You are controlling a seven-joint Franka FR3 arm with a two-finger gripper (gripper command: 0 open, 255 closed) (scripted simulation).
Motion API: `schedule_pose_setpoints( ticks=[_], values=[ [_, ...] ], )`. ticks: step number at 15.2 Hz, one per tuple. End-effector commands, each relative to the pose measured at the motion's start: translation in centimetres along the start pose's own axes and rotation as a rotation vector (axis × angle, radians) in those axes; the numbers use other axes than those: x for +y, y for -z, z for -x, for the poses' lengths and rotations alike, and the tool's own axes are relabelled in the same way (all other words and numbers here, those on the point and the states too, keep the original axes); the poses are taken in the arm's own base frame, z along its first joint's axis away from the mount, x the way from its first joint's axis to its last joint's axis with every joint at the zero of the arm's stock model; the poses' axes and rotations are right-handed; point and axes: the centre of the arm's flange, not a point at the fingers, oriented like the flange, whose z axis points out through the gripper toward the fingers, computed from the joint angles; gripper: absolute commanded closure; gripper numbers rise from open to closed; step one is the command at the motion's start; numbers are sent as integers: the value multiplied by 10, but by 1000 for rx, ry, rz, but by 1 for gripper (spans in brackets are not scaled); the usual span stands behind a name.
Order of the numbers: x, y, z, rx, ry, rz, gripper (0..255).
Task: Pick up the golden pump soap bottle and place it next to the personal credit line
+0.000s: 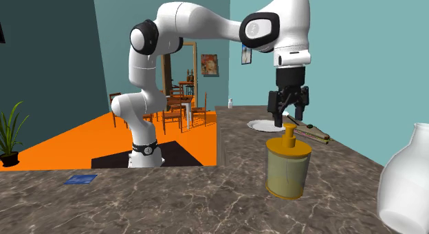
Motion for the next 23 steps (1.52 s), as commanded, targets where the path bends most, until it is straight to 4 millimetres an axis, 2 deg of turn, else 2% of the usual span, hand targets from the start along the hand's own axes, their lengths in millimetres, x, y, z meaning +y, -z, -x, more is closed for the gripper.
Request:
schedule_pose_setpoints(
  ticks=[1,3,11,12,21,23],
  values=[
    [0,-10,-1,0,0,0,0],
    [0,-24,-1,0,0,0,0],
    [0,-24,-1,0,0,0,0],
    [0,-24,-1,0,0,0,255],
    [0,-24,-1,0,0,0,255],
    [-1,-13,-1,0,0,0,255]
  ],
)
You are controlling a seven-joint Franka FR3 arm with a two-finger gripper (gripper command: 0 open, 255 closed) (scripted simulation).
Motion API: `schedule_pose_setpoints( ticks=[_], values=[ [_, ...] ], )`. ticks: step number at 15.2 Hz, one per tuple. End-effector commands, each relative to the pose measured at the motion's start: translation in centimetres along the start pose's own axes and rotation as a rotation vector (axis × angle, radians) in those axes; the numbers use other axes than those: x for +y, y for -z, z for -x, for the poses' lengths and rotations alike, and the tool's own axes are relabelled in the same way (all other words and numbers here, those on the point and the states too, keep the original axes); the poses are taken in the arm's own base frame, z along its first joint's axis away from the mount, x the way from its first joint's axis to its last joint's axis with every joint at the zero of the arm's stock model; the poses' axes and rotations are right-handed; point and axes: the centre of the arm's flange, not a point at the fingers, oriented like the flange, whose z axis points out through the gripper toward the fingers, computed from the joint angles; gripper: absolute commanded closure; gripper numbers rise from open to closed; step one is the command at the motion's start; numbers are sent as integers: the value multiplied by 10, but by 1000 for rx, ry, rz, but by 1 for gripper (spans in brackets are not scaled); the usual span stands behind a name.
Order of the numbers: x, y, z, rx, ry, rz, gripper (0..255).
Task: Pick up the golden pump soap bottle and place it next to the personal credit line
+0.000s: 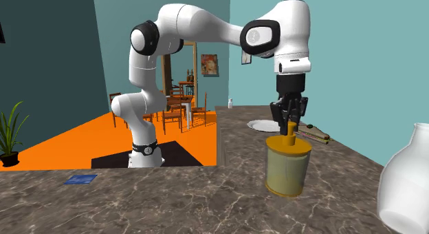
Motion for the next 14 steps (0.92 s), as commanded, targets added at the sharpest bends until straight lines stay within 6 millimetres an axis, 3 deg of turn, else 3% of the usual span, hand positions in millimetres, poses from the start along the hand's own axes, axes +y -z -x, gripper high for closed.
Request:
schedule_pose_setpoints(
  ticks=[1,12,14],
  values=[
    [0,10,-1,1,0,0,255],
    [-3,64,-3,1,0,0,255],
    [17,72,11,1,0,0,255]
  ],
)
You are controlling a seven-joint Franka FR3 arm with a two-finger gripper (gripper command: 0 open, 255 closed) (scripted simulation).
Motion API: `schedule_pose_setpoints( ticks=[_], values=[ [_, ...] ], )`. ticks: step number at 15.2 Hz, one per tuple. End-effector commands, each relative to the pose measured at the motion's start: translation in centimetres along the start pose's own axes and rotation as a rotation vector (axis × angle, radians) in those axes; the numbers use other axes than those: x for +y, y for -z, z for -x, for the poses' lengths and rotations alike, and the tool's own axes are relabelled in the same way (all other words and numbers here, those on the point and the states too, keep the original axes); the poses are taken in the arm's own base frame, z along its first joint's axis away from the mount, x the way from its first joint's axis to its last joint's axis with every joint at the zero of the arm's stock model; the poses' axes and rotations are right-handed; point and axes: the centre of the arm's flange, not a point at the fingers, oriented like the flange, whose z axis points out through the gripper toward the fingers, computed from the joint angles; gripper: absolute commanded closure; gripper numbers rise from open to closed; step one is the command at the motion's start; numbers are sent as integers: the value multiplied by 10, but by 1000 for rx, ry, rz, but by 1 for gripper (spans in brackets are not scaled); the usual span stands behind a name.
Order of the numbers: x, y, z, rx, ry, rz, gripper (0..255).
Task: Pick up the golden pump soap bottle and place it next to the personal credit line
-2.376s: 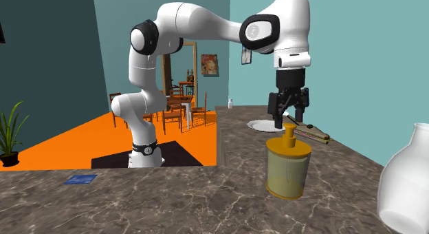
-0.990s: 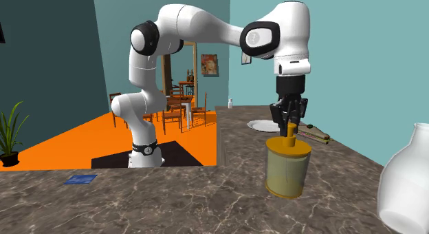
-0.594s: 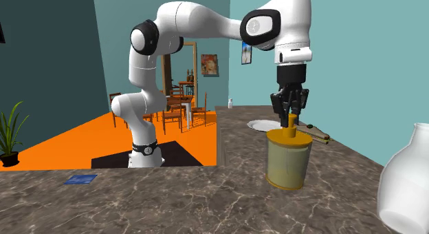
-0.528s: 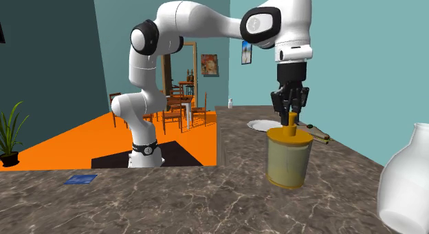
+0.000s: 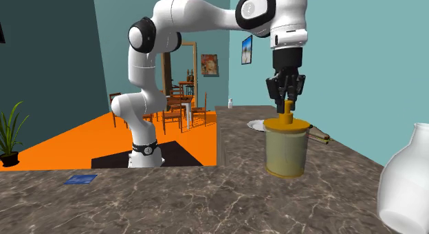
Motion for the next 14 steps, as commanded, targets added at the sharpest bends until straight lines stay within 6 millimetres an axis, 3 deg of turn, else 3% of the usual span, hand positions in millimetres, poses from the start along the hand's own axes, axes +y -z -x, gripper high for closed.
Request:
schedule_pose_setpoints(
  ticks=[1,14],
  values=[
    [18,9,13,1,0,0,255],
    [152,63,106,1,0,0,255]
  ],
)
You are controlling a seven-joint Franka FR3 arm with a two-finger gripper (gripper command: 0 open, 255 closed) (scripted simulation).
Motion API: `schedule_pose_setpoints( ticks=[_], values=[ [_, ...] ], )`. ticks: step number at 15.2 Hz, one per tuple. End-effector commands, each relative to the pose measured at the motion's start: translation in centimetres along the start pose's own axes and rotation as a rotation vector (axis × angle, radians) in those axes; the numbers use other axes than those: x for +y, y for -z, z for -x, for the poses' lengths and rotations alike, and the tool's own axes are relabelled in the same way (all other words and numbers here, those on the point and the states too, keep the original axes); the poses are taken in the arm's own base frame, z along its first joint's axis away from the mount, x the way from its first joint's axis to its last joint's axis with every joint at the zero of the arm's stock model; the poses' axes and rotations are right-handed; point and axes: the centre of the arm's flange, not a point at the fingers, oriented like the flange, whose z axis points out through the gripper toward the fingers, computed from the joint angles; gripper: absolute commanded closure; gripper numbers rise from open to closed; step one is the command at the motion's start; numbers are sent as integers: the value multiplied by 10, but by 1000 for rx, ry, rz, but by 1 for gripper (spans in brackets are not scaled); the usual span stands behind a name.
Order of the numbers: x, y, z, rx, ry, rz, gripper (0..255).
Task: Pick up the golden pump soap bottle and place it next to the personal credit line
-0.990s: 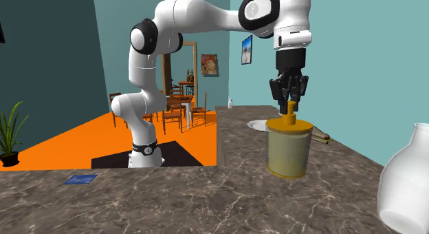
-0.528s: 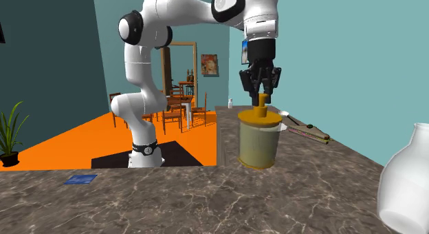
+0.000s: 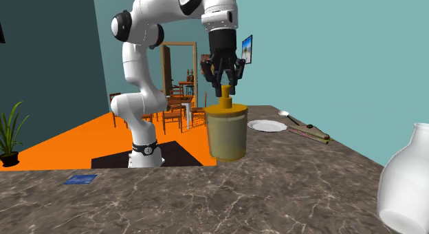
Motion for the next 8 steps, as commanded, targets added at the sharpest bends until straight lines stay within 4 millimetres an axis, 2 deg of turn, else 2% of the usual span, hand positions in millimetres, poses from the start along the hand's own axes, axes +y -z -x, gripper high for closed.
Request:
schedule_pose_setpoints(
  ticks=[1,8],
  values=[
    [20,9,13,0,1,-1,255],
    [92,38,63,0,1,-1,255]
  ],
)
